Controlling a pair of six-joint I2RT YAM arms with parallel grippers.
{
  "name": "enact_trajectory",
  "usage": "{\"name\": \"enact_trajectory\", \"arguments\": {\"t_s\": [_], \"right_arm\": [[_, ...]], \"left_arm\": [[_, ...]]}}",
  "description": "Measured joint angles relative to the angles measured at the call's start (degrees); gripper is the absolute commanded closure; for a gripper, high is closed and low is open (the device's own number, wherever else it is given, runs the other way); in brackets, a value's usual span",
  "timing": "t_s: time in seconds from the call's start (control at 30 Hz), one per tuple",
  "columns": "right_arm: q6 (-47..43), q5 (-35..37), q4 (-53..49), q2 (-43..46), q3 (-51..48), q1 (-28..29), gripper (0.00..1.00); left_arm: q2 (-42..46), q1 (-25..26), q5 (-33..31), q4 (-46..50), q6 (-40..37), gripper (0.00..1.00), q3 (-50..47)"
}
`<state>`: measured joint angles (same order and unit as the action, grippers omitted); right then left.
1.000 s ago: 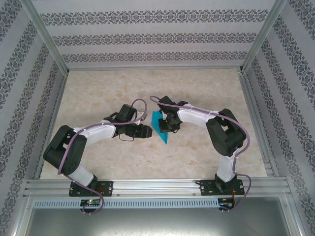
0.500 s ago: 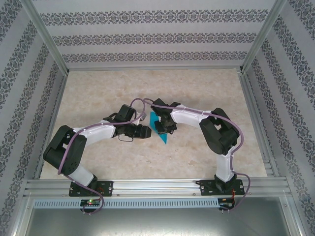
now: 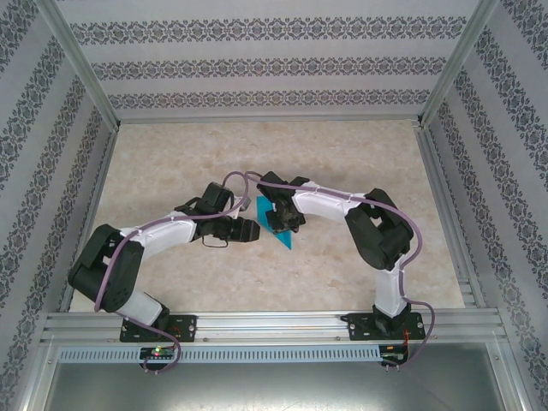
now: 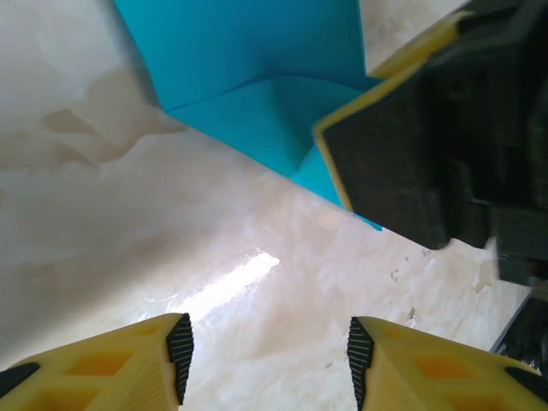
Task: Fold a paper plane with a square sheet of paper (pick it up from the middle)
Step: Move a paper plane to the center of the table, then reset both arms
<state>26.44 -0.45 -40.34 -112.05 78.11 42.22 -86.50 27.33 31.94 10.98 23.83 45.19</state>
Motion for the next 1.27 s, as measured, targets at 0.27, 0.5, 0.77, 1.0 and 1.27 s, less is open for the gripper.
{"name": "enact_trajectory", "arguments": {"t_s": [0.27,0.5,0.77,1.0,1.27], "right_arm": [[-3.7,-3.2,-1.1,17.4,-3.3,-2.8,0.53],[-10.8,-5.6,7.0,29.6,-16.3,-11.8,0.32],[-18.3,-2.8,27.1,40.3,-35.1,-23.4,0.03],[-21.1,0.0,43.6,45.5,-46.8,-34.6,0.02],[-23.5,0.4,59.1,40.1,-52.1,-37.2,0.02]], "left_arm": [[6.2,-0.2,-13.0,7.0,-6.1,0.20,7.0],[7.6,-5.2,-31.7,6.6,-10.9,0.00,5.6],[6.2,-13.2,-44.6,-2.3,-15.5,0.00,-0.2],[6.1,-20.0,-44.6,-12.6,-18.5,0.00,-7.5],[1.8,-21.9,-39.4,-18.6,-20.1,0.00,-7.7]]}}
